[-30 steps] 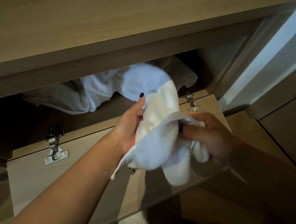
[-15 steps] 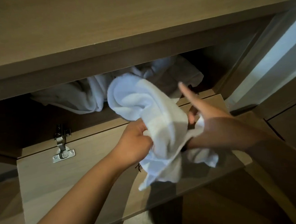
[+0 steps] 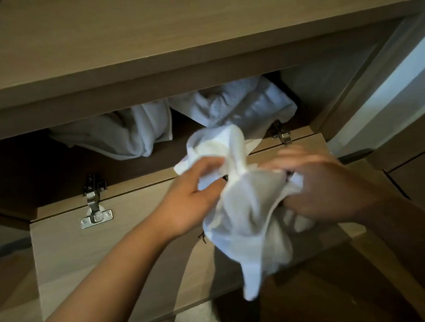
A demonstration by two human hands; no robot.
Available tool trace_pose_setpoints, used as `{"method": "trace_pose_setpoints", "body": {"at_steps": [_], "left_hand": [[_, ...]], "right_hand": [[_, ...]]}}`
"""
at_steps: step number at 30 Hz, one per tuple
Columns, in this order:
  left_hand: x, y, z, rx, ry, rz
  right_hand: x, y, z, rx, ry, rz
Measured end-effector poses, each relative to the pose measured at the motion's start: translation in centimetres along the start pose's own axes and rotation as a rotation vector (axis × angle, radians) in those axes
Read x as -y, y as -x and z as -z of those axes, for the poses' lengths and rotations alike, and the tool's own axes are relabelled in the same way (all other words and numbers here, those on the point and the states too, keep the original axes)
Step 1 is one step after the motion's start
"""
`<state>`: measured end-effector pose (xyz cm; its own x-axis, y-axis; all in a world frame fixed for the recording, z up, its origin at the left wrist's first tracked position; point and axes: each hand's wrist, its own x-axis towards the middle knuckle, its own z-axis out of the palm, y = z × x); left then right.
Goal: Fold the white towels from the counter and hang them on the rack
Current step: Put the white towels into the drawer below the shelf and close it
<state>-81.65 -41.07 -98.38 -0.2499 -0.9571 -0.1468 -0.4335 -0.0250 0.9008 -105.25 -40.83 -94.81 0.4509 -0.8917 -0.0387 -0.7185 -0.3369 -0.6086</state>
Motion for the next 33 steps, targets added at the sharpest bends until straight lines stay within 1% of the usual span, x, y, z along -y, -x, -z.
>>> {"method": "trace_pose_setpoints", "body": {"at_steps": [2, 3, 4, 5, 6, 7, 8, 9, 11, 12, 13, 14, 15, 16, 17, 18, 19, 20, 21, 23, 26, 28, 31, 33], "left_hand": [[0.1, 0.3, -1.2, 0.016, 0.222, 0.141], [0.1, 0.5, -1.7, 0.019, 0.326, 0.197], [0.3, 0.6, -2.0, 0.027, 0.396, 0.231], [0.2, 0.8, -2.3, 0.034, 0.434, 0.246], [0.3, 1.0, -2.5, 0.039, 0.436, 0.243], [0.6, 1.2, -2.6, 0.040, 0.412, 0.226], [0.9, 1.1, -2.5, 0.044, 0.348, 0.200], [1.2, 1.0, -2.1, 0.042, 0.272, 0.167], [1.8, 0.3, -1.1, -0.029, 0.197, 0.121], [1.9, -0.3, -0.5, -0.125, 0.219, 0.119], [2.4, -1.3, 0.3, -0.261, 0.234, 0.134], [2.8, -2.3, 1.2, -0.415, 0.189, 0.155], [3.5, -3.7, 2.2, -0.545, 0.082, 0.197], [4.4, -5.0, 3.2, -0.612, -0.024, 0.261], [5.3, -6.5, 4.2, -0.610, -0.106, 0.358], [6.1, -7.9, 5.0, -0.566, -0.145, 0.450], [6.5, -9.0, 5.7, -0.515, -0.166, 0.517], [7.0, -10.1, 6.1, -0.500, -0.205, 0.534], [7.2, -10.9, 6.3, -0.510, -0.266, 0.512], [7.2, -11.8, 6.1, -0.588, -0.394, 0.461], [7.3, -11.5, 6.2, -0.719, -0.473, 0.442], [7.9, -10.2, 6.1, -0.762, -0.418, 0.382], [8.4, -6.9, 5.4, -0.840, -0.196, 0.206], [7.5, -4.7, 5.2, -0.873, -0.168, 0.097]], "right_hand": [[0.0, -0.3, 0.2, -0.205, 0.041, 0.046], [-0.1, -0.5, 0.0, -0.258, 0.037, 0.059], [-0.3, -0.6, -0.2, -0.252, 0.007, 0.050], [-0.5, -0.8, -0.5, -0.182, -0.041, 0.027], [-0.6, -1.0, -0.8, -0.075, -0.083, 0.000], [-0.7, -1.1, -1.2, 0.033, -0.113, -0.028], [-0.8, -1.2, -1.9, 0.105, -0.130, -0.045], [-1.0, -1.2, -2.6, 0.131, -0.136, -0.054], [-1.1, -1.3, -4.3, 0.094, -0.131, -0.087], [-1.2, -1.4, -5.1, 0.073, -0.118, -0.101], [-1.3, -1.5, -5.8, 0.058, -0.101, -0.106], [-1.4, -1.7, -6.3, 0.041, -0.087, -0.106], [-1.5, -1.8, -6.8, 0.022, -0.076, -0.110], [-1.7, -2.0, -7.3, 0.008, -0.059, -0.120], [-1.8, -2.1, -7.7, 0.007, -0.033, -0.141], [-1.9, -2.2, -8.1, 0.022, 0.002, -0.173], [-1.9, -2.3, -8.6, 0.039, 0.036, -0.203], [-2.0, -2.3, -9.0, 0.048, 0.060, -0.225], [-2.1, -2.2, -9.4, 0.048, 0.080, -0.241], [-2.0, -2.0, -9.7, 0.055, 0.154, -0.253], [-1.7, -1.7, -9.9, 0.068, 0.260, -0.229], [-1.7, -1.3, -9.8, 0.054, 0.258, -0.214], [-1.7, -0.7, -9.3, 0.012, 0.255, -0.192], [-1.6, -0.3, -8.6, -0.044, 0.210, -0.134]]}}
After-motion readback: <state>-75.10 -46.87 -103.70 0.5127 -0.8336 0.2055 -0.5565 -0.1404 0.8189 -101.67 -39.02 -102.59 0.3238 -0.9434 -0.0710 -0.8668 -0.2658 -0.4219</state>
